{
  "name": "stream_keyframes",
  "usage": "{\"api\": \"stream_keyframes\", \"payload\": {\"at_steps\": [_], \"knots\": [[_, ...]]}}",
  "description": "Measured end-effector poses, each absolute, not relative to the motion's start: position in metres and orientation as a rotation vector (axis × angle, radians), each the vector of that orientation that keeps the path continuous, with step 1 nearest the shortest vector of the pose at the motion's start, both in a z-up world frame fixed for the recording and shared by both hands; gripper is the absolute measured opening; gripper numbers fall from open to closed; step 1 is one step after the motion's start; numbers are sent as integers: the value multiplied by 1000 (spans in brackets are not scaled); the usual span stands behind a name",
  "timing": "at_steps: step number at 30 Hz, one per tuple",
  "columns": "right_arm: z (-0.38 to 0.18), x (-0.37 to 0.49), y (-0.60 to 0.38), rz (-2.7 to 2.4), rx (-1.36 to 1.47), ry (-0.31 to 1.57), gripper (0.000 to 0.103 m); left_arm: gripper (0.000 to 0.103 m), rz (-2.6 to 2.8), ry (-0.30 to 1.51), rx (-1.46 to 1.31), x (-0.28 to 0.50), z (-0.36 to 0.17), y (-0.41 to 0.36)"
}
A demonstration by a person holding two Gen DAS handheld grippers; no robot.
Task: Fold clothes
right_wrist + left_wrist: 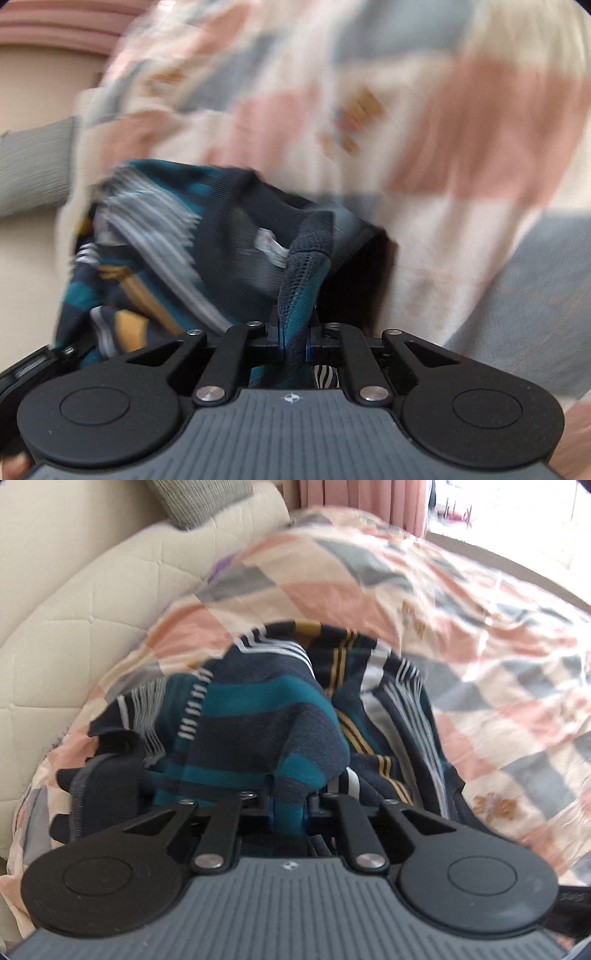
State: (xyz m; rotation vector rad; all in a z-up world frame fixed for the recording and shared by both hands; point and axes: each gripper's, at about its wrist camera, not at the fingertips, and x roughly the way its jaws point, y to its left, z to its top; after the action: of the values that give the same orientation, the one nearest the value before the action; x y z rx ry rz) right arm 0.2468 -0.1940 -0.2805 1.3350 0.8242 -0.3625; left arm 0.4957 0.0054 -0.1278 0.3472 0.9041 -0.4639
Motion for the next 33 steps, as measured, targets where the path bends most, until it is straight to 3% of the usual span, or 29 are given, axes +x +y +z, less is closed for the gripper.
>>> {"api": "stream_keyframes", "payload": {"at_steps": [8,21,33], "knots": [[-147,185,-218,-262,1012,446,9,9,-544,780,224,442,-41,41],[30,36,-259,-65,737,-1,8,9,-701,474,119,241,112,35],[135,-219,-358,-121,536,-50,9,10,-907,352,57,20,166,-9]]}}
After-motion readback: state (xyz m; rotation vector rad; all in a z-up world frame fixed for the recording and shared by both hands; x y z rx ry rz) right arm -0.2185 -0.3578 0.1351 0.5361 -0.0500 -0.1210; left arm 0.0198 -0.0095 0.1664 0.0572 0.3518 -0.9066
